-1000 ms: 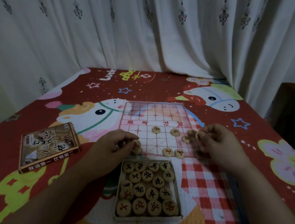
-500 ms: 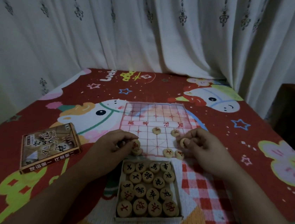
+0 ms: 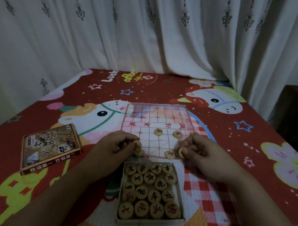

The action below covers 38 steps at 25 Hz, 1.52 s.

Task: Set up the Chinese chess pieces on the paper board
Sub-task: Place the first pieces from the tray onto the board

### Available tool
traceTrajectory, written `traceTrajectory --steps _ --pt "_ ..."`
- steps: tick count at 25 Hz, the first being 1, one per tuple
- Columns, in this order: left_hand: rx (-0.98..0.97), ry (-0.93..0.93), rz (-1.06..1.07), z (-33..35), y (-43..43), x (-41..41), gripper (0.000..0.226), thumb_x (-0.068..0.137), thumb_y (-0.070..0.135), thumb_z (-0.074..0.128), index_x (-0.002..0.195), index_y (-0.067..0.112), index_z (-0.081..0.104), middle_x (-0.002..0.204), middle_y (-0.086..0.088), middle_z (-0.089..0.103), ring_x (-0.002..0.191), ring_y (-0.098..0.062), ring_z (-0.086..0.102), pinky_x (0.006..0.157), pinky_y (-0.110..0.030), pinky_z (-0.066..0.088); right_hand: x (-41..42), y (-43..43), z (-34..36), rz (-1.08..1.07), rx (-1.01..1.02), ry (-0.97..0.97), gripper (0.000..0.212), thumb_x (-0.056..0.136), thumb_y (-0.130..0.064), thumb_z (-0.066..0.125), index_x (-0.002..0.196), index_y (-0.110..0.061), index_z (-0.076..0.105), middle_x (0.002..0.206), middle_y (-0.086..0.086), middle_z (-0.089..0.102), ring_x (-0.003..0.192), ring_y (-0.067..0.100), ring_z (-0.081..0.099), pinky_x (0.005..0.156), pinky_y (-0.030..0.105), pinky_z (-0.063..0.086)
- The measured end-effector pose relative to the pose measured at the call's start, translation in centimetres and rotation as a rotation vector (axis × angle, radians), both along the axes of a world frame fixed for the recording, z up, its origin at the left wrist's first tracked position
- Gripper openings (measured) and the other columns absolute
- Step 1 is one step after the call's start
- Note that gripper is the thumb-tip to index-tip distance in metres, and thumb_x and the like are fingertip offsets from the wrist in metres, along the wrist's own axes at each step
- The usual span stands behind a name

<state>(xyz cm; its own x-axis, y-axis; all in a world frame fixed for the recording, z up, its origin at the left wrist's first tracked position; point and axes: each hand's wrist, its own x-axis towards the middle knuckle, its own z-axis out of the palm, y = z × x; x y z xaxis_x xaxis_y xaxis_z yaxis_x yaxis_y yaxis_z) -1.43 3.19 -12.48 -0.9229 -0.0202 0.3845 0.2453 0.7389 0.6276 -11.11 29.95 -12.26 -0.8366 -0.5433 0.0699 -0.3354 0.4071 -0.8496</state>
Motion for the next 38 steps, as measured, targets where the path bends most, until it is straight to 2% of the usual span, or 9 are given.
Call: traceTrajectory --steps 2,4,10,14,17,25,30,34,38 --pt "0.008 0.001 -0.004 0.1 0.0 0.1 0.016 0.095 0.019 0.056 0.105 0.025 0.067 0.100 0.017 0.064 0.096 0.003 0.057 0.076 -0.005 0.042 0.1 0.4 0.2 0.027 0.020 -0.036 0.013 0.097 -0.015 0.061 0.090 -0.025 0.065 0.077 -0.001 0.071 0.064 0.030 0.058 0.066 0.047 0.051" --pt "0.015 0.002 -0.006 0.2 0.0 0.2 0.016 0.095 0.019 0.056 0.105 0.024 0.067 0.099 0.017 0.064 0.095 0.003 0.057 0.075 -0.004 0.041 0.1 0.8 0.5 0.039 0.053 -0.047 0.015 0.096 -0.016 0.062 0.088 -0.027 0.066 0.074 -0.002 0.069 0.064 0.017 0.055 0.064 0.040 0.046" --pt "0.016 0.024 -0.006 0.2 0.1 0.2 0.016 0.094 0.014 0.058 0.104 0.021 0.068 0.097 0.017 0.064 0.094 0.005 0.057 0.076 -0.005 0.041 -0.6 2.4 1.3 -0.003 0.120 -0.031 0.009 0.097 -0.019 0.062 0.091 -0.022 0.068 0.088 0.002 0.076 0.078 0.019 0.069 0.075 0.038 0.054" --pt "0.025 0.019 -0.001 0.1 -0.1 0.1 0.017 0.094 0.016 0.058 0.105 0.024 0.068 0.099 0.016 0.065 0.095 0.003 0.058 0.076 -0.005 0.042 -0.6 2.3 1.4 -0.028 0.014 -0.069 0.009 0.097 -0.010 0.060 0.092 -0.012 0.068 0.080 0.002 0.075 0.067 0.007 0.066 0.063 0.018 0.052" --pt "0.019 0.014 0.004 -0.1 -0.2 0.0 0.016 0.094 0.020 0.058 0.106 0.024 0.068 0.100 0.016 0.065 0.096 0.001 0.058 0.078 -0.008 0.044 -0.4 1.5 1.2 -0.073 -0.078 -0.037 0.008 0.095 -0.007 0.062 0.091 -0.009 0.069 0.081 0.005 0.074 0.068 0.008 0.068 0.063 0.021 0.054" --pt "-0.006 -0.024 0.012 -0.2 -0.1 -0.1 0.016 0.095 0.023 0.056 0.107 0.028 0.066 0.101 0.019 0.063 0.097 0.003 0.057 0.080 -0.009 0.045 -1.6 -0.7 -1.3 -0.084 0.115 0.087 0.007 0.091 -0.021 0.071 0.090 -0.025 0.077 0.090 -0.008 0.074 0.082 0.006 0.068 0.082 0.037 0.059" --pt "0.008 -0.010 0.000 -0.2 -0.1 -0.1 0.015 0.095 0.023 0.058 0.106 0.028 0.067 0.101 0.017 0.064 0.097 0.002 0.058 0.080 -0.010 0.045 -1.9 -0.8 -1.5 -0.076 0.281 0.272 0.024 0.091 -0.032 0.068 0.072 -0.047 0.067 0.094 -0.019 0.068 0.106 0.014 0.060 0.102 0.052 0.043" --pt "0.006 -0.009 -0.005 -0.2 0.0 0.0 0.016 0.095 0.022 0.058 0.107 0.025 0.068 0.101 0.014 0.065 0.096 0.000 0.058 0.079 -0.011 0.046 -2.2 -0.6 -2.1 -0.082 0.281 0.319 0.010 0.093 -0.032 0.066 0.092 -0.034 0.076 0.095 -0.019 0.065 0.108 0.019 0.057 0.102 0.052 0.043" --pt "0.015 -0.008 -0.008 0.0 0.3 -0.1 0.017 0.094 0.021 0.058 0.108 0.025 0.068 0.100 0.016 0.064 0.096 0.004 0.056 0.076 -0.006 0.043 -1.4 -0.6 -1.5 -0.125 0.112 0.324 0.013 0.092 -0.040 0.062 0.095 -0.035 0.074 0.094 -0.018 0.067 0.101 0.015 0.060 0.091 0.049 0.051"
